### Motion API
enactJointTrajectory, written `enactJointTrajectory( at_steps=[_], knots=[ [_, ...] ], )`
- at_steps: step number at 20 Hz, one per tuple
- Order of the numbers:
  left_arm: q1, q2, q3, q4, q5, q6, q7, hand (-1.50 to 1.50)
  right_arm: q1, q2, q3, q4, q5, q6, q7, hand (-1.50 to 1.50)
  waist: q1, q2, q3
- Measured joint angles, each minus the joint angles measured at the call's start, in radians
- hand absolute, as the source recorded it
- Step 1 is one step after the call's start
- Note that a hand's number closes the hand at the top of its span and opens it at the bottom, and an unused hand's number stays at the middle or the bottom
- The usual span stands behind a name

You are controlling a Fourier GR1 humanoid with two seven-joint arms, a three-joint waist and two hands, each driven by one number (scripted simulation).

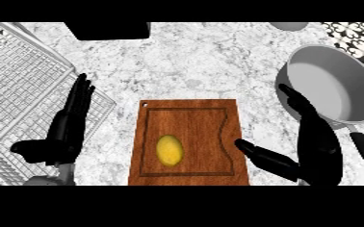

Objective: Pick the lemon from the cutting board and place it in the pot

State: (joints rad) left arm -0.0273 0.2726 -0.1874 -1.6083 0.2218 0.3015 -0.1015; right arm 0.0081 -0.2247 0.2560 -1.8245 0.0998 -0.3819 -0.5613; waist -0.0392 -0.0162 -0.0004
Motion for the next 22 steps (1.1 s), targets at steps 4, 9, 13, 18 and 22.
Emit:
enactJointTrajectory(
  at_steps=[4, 9, 13, 18, 22],
  knots=[
    [0.016, -0.028, -0.016, 0.006, -0.024, 0.021, -0.019, 0.0, 0.202, 0.005, 0.145, -0.16, 0.152, -0.069, -0.061, -1.5, 0.006, 0.005, -0.001],
    [0.022, -0.035, -0.012, 0.011, -0.029, 0.02, -0.03, 0.0, 0.346, -0.073, 0.246, -0.25, 0.409, -0.086, 0.103, -1.5, 0.012, 0.008, -0.003],
    [0.021, -0.044, -0.02, 0.004, -0.037, 0.026, -0.029, 0.0, 0.411, -0.125, 0.303, -0.267, 0.618, -0.025, 0.279, -1.5, 0.019, 0.011, -0.006],
    [0.036, -0.052, -0.034, 0.005, -0.048, 0.022, -0.044, 0.0, 0.425, -0.088, 0.399, -0.321, 0.875, 0.116, 0.558, -1.5, 0.032, 0.014, -0.006],
    [0.025, -0.049, -0.02, 0.019, -0.04, 0.003, -0.046, 0.0, 0.359, 0.029, 0.505, -0.334, 1.04, 0.27, 0.768, -1.5, 0.039, 0.016, -0.004]
  ],
)
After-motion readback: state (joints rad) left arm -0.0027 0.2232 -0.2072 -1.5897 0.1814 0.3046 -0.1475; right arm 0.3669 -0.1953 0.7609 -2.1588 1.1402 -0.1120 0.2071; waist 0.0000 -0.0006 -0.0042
